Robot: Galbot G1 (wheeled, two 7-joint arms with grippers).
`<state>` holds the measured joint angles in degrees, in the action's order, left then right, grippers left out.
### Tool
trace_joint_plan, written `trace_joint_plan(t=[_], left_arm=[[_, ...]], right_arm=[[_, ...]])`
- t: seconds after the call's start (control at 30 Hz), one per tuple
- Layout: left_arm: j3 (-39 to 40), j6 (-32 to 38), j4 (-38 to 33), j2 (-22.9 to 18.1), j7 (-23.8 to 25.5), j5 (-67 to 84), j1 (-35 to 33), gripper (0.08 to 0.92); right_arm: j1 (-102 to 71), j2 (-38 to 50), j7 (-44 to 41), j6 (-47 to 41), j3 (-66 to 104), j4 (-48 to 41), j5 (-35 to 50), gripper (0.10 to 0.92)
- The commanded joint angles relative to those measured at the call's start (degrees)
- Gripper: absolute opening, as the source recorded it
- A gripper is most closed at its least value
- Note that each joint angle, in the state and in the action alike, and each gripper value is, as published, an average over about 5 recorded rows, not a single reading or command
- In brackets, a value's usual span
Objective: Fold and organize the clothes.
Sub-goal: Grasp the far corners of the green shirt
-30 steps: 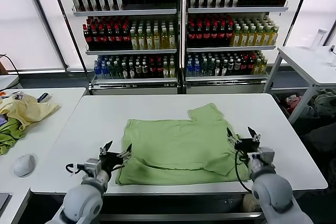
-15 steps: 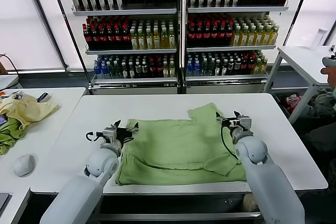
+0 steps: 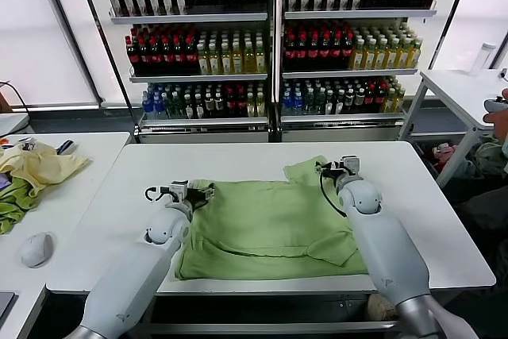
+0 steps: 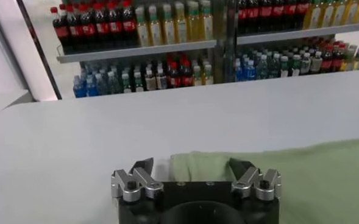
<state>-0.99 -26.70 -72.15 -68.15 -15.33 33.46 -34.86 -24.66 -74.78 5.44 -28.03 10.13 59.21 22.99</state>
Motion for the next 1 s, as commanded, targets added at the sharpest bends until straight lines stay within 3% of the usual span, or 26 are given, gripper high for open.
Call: trace_joint_plan(t=[0.03, 0.67, 0.83, 1.0], left_arm=[[1.2, -0.9, 3.3, -0.7, 0.5, 0.4, 1.4, 0.802], [-0.8, 1.6, -7.0, 2.7, 2.1, 3.3, -5.2, 0.256], [-2.5, 3.9, -12.1, 5.1, 1.9, 5.2, -7.9, 0.125], [-4.3, 5.8, -18.2, 7.6, 1.8, 6.4, -10.8, 0.097]], right_arm=[[3.3, -1.8, -2.1, 0.4, -0.9, -8.3, -0.5, 0.796], [-1.1, 0.5, -4.2, -0.6, -0.4, -2.1, 6.7, 0.275], [-4.9, 2.4, -3.6, 2.4, 0.6, 6.5, 8.6, 0.145], [-10.6, 4.7, -2.7, 6.4, 1.7, 17.2, 10.9, 0.121]])
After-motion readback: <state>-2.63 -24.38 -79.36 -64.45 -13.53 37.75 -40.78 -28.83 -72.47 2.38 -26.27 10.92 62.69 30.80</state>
